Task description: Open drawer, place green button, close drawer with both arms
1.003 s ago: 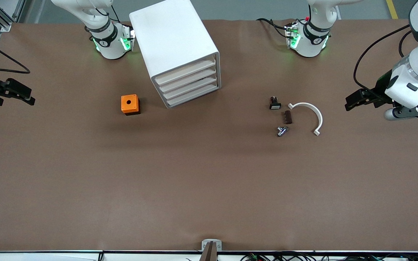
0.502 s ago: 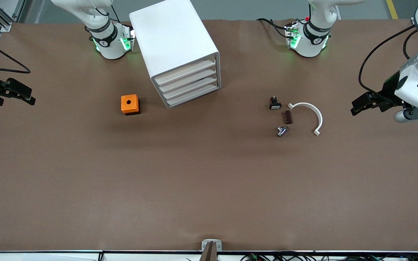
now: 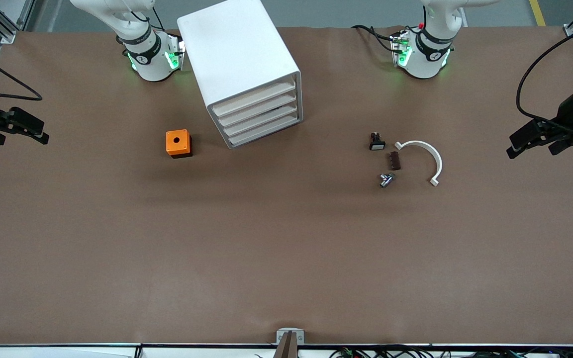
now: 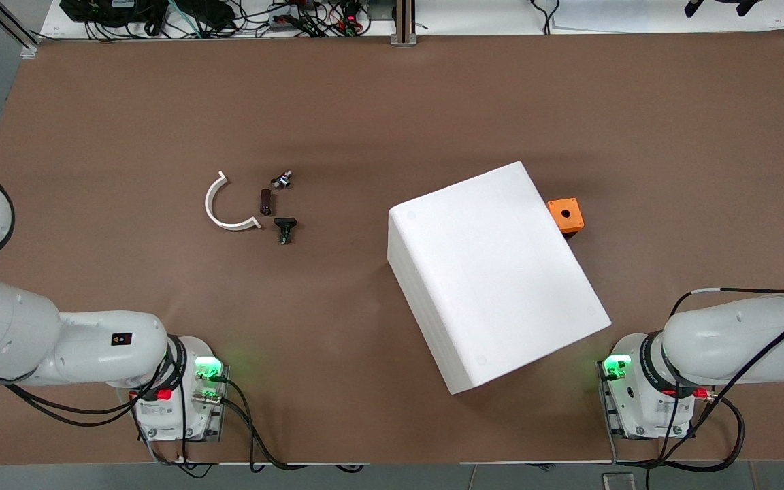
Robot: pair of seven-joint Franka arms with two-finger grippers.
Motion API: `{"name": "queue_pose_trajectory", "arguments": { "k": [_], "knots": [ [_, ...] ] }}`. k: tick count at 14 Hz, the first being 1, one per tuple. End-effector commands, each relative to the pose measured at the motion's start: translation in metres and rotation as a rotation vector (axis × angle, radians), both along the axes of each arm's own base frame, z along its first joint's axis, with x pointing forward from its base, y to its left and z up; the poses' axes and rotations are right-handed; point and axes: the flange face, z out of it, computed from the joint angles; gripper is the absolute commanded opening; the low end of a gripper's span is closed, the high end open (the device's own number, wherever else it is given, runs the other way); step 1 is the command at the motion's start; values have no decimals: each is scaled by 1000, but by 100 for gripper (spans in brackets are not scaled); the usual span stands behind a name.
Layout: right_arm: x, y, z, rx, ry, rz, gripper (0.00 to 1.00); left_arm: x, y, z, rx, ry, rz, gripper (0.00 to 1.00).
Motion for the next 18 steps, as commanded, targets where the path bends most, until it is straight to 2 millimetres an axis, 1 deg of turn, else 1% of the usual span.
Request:
{"name": "queue_pose_trajectory", "arguments": {
  "k": [1, 4, 9, 18],
  "knots": [
    [-10, 2, 3, 2, -3, 1, 100, -3, -4, 18, 19, -23, -26, 100],
    [-10, 1, 3, 1, -3, 1, 100, -5, -10, 17, 17, -4, -16, 100],
    [-11, 6, 4, 1, -4, 11, 100, -4, -7, 17, 14, -3, 2, 100],
    [-11, 6, 4, 1, -4, 9, 100, -4, -6, 15, 13, 6, 8, 100]
  ]
}}
